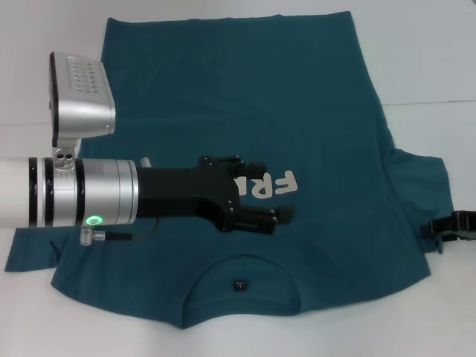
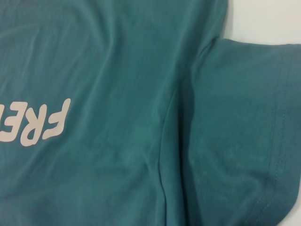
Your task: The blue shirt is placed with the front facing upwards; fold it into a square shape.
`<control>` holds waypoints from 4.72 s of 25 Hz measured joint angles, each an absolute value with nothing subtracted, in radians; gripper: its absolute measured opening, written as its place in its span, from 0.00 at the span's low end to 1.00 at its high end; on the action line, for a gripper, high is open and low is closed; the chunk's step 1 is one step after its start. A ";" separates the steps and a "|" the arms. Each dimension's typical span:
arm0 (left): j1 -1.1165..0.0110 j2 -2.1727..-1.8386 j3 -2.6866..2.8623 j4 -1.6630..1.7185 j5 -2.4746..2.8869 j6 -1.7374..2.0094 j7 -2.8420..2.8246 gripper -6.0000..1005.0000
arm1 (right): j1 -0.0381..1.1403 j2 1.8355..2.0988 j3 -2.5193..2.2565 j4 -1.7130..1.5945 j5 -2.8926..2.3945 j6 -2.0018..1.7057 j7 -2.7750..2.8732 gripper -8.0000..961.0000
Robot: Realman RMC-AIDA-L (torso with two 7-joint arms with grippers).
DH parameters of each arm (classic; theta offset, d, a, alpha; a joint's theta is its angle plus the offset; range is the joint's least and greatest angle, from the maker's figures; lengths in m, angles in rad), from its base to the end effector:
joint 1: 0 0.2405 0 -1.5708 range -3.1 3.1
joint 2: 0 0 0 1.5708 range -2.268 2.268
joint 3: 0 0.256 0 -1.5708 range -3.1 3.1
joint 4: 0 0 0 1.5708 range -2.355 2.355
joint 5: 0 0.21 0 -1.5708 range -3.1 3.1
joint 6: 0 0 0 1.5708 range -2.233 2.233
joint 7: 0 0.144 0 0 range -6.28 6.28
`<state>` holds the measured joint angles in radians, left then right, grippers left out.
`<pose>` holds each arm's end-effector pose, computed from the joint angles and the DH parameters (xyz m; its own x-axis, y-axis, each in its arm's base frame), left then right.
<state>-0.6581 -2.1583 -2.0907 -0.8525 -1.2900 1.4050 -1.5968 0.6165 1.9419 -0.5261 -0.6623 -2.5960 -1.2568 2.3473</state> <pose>-0.1490 0.3656 -0.0396 0.8566 0.2246 0.4645 0.2938 -0.9524 -0.0813 0.3537 0.3654 0.0672 0.2118 -0.8989 -0.3836 -0.9419 -0.0830 -0.3256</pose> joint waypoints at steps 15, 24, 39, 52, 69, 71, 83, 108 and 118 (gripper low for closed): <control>-0.656 -2.158 -2.093 -0.851 -1.290 1.405 -1.597 0.92 | 0.615 1.940 -0.526 -0.656 -2.599 -1.248 2.362 0.20; -0.653 -2.158 -2.094 -0.851 -1.290 1.405 -1.595 0.91 | 0.610 1.940 -0.522 -0.658 -2.599 -1.249 2.362 0.09; -0.655 -2.161 -2.091 -0.851 -1.295 1.405 -1.599 0.91 | 0.594 1.915 -0.518 -0.663 -2.594 -1.219 2.362 0.05; -0.655 -2.161 -2.091 -0.851 -1.295 1.405 -1.603 0.91 | 0.591 1.912 -0.520 -0.673 -2.601 -1.189 2.363 0.05; -0.658 -2.163 -2.091 -0.850 -1.295 1.391 -1.603 0.90 | 0.563 1.899 -0.517 -0.702 -2.613 -1.186 2.377 0.05; -0.658 -2.163 -2.091 -0.850 -1.294 1.391 -1.603 0.90 | 0.558 1.902 -0.517 -0.721 -2.612 -1.186 2.382 0.05; -0.658 -2.163 -2.091 -0.850 -1.296 1.383 -1.603 0.90 | 0.559 1.918 -0.519 -0.791 -2.560 -1.199 2.375 0.05; -0.664 -2.163 -2.090 -0.850 -1.299 1.376 -1.602 0.89 | 0.709 1.989 -0.630 -0.859 -2.528 -1.212 2.354 0.05; -0.661 -2.163 -2.092 -0.850 -1.299 1.376 -1.600 0.89 | 0.739 2.017 -0.698 -0.854 -2.528 -1.210 2.358 0.06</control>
<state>-0.6611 -2.1629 -2.0924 -0.8498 -1.2993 1.3759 -1.5999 0.7389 2.0172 -0.6979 -0.8539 -2.5276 -1.2102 2.3581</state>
